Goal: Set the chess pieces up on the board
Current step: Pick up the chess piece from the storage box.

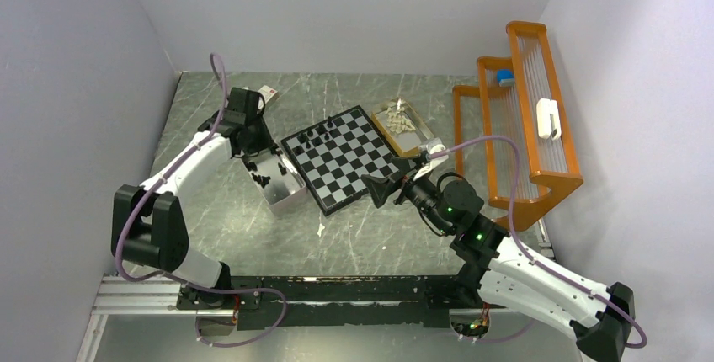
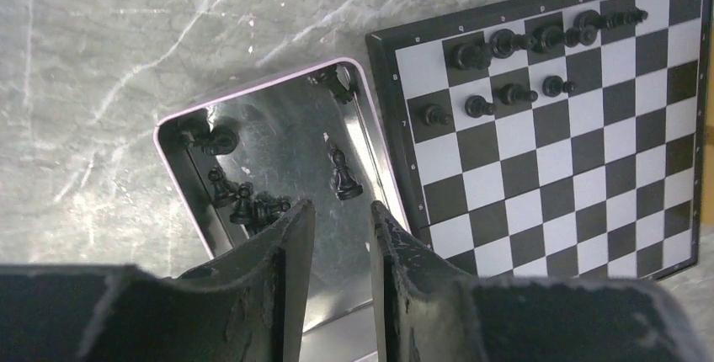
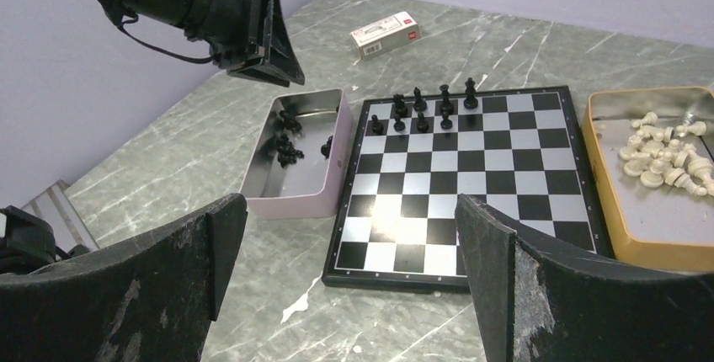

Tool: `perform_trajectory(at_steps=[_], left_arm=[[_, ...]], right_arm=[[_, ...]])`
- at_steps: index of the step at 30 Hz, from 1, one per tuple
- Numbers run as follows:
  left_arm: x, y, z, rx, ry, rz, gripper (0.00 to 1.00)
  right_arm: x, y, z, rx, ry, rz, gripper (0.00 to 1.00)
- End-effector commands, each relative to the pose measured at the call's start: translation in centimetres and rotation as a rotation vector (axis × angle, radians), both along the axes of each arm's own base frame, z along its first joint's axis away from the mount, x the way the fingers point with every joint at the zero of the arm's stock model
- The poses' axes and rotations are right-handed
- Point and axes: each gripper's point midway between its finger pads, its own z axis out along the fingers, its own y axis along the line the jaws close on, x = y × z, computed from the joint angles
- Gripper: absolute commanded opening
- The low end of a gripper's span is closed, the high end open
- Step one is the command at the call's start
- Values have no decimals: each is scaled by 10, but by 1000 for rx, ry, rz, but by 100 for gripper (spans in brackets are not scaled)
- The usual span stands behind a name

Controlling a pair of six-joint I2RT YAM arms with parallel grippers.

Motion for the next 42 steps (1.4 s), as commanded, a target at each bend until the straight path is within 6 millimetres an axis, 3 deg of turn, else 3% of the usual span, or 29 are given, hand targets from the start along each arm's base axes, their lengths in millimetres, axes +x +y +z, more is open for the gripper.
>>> perform_trajectory(at_steps=[1, 5, 10, 17, 28, 42], left_arm=[[6, -5, -10, -140, 7, 124, 35], [4, -19, -25, -255, 25, 174, 34], [3, -14, -48, -258, 91, 280, 31], [8, -10, -66, -219, 118, 299, 31], [18, -15, -87, -225, 162, 308, 30], [9, -15, -112, -210, 241, 329, 28]], right_arm=[[0, -5, 3, 14, -8, -18, 100], [0, -6, 1, 16, -6, -19, 100], [0, -5, 2, 15, -9, -17, 100], [1, -8, 5, 12, -21, -30, 100], [2, -6, 3, 13, -16, -25, 100], [5, -4, 1, -3, -11, -29, 100]])
